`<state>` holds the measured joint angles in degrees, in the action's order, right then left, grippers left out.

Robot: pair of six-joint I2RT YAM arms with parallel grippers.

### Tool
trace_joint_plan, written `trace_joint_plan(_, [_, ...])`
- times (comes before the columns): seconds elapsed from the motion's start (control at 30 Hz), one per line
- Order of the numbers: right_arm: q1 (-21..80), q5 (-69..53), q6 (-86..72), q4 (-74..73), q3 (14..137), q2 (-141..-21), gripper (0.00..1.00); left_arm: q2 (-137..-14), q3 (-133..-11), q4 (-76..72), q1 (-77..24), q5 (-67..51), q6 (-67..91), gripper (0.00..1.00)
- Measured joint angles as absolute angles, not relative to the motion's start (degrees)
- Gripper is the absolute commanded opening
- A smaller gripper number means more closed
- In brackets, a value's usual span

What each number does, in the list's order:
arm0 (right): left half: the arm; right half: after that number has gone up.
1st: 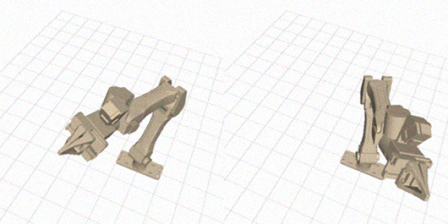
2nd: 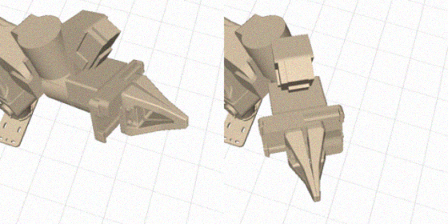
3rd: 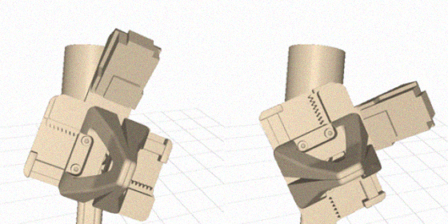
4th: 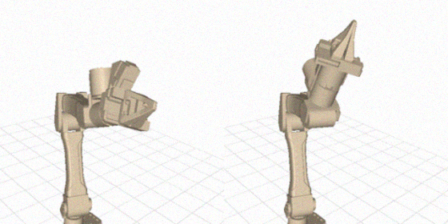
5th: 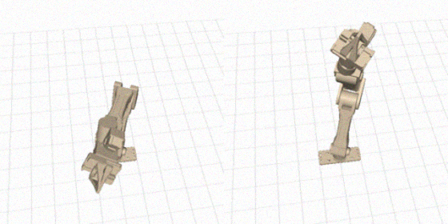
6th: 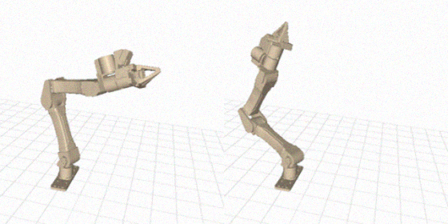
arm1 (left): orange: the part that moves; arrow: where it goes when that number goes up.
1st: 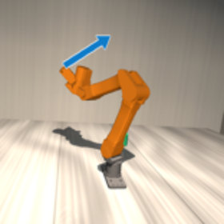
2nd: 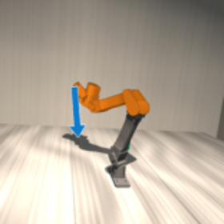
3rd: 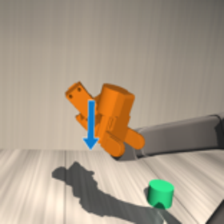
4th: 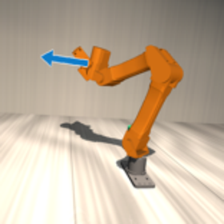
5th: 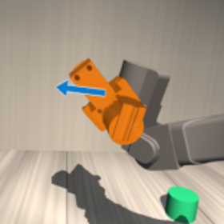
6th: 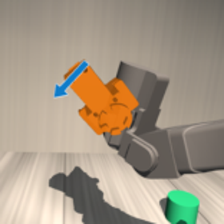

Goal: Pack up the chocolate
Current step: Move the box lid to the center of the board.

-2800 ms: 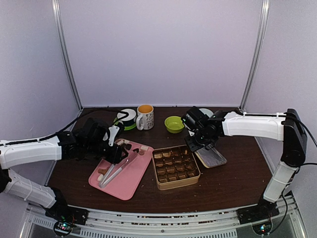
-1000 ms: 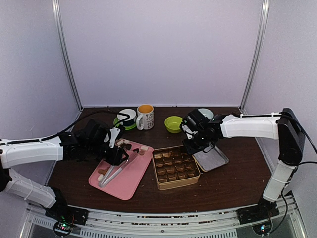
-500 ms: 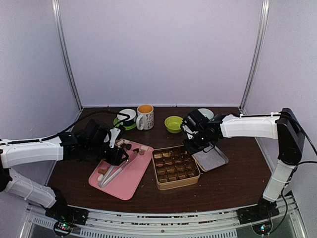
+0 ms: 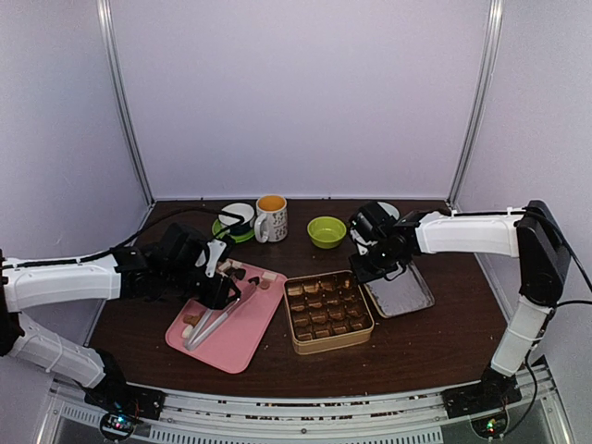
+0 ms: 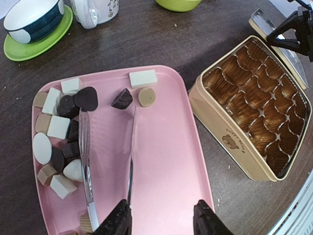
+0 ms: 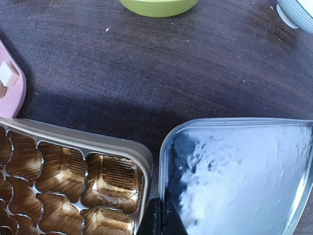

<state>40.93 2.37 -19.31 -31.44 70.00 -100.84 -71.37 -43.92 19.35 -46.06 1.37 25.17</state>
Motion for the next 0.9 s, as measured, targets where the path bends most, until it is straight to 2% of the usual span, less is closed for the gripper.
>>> trace_joint_plan(0.37, [38.7, 2.6, -20.2, -31.0, 69.8, -100.8, 0.0, -74.2, -43.9, 19.4, -46.1, 1.5, 25.1, 0.46])
trace_joint_plan(0.57, [38.3, 2.9, -20.3, -30.9, 69.8, -100.9, 0.12, -74.7, -43.9, 19.4, -46.1, 1.5, 25.1, 0.46])
trace_joint_plan(0.9, [38.3, 3.3, -19.6, -29.3, 69.7, -100.7, 0.19, -74.7, -43.9, 19.4, -46.1, 1.1, 24.8, 0.67])
